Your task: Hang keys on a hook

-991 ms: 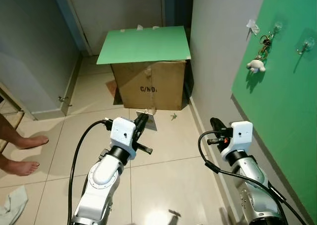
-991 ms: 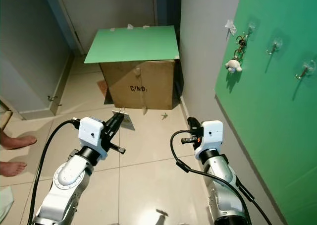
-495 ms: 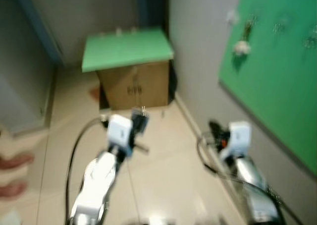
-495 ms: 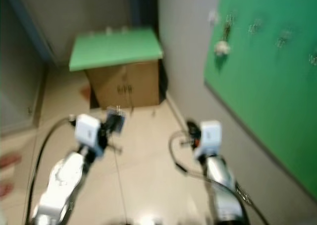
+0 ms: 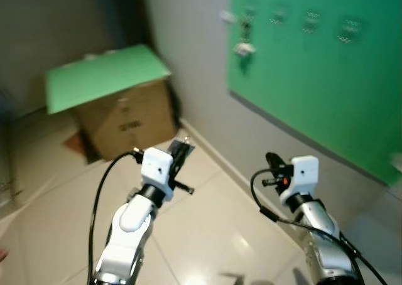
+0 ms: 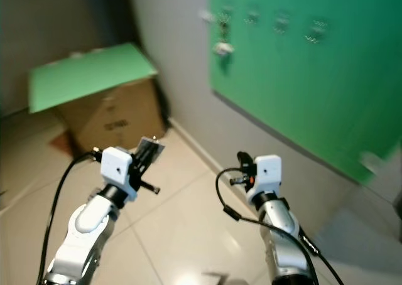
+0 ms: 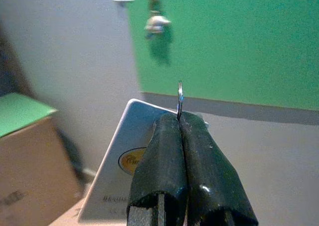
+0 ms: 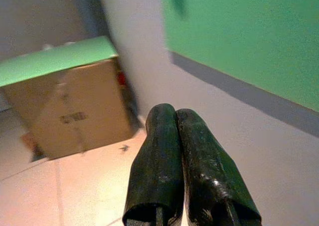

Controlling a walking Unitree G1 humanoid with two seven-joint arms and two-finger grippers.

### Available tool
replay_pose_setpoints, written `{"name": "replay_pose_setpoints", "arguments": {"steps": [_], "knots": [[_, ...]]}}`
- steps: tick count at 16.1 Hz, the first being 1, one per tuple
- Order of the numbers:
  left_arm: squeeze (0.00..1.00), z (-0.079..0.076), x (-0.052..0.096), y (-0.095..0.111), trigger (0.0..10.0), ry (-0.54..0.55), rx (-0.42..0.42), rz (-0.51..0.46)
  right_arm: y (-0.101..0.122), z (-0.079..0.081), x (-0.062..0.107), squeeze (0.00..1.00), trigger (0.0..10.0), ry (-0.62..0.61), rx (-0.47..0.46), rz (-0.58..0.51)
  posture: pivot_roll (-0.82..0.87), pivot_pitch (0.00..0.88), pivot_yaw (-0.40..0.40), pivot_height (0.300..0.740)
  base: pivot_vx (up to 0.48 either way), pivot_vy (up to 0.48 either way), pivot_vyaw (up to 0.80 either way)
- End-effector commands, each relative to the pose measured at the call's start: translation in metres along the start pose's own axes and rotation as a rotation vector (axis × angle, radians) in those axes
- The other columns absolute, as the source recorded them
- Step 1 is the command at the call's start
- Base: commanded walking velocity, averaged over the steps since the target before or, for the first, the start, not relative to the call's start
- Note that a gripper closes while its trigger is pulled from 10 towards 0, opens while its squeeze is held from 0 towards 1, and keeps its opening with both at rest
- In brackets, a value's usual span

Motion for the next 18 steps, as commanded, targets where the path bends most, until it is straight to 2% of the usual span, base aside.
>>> {"name": "replay_pose_setpoints", "arguments": {"steps": [1,8,15,18], "knots": [[0.0,0.0031,0.0001,-0.0007,0.0,0.003,-0.005,0.006,0.0,0.001,-0.0002,0.0,10.0,0.0,-0.005,-0.001,-0.24,0.0,0.105,0.74,0.0,0.0,-0.61],[0.0,0.0065,0.0008,-0.0036,0.0,0.003,0.012,0.019,-0.0041,0.0014,0.0017,0.0,10.0,-0.005,-0.014,0.008,-0.24,0.0,0.111,0.74,0.0,0.479,-0.62],[0.0,0.0102,0.0005,-0.0053,0.0,0.01,-0.012,0.026,-0.007,0.001,0.0048,0.0,10.0,-0.007,-0.012,0.016,-0.24,0.0,0.112,0.74,0.04,0.46,-0.62],[0.0,0.0083,0.001,-0.0068,0.0,0.0,-0.042,0.032,-0.0077,-0.0001,0.0044,0.0,10.0,-0.008,-0.005,0.018,-0.24,0.0,0.112,0.74,0.0,0.0,-0.65]]}}
Point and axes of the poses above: a point about 5 cm out from each wrist's last joint towards the gripper, its own x axis pointing back from the gripper into the wrist, its own y axis along the axis of the wrist's last joint, z = x × y, the point moved 5 cm from there along -x, pointing out of the wrist towards the gripper, and after that the axes turned 6 degrees about x, right-handed, at the moved point
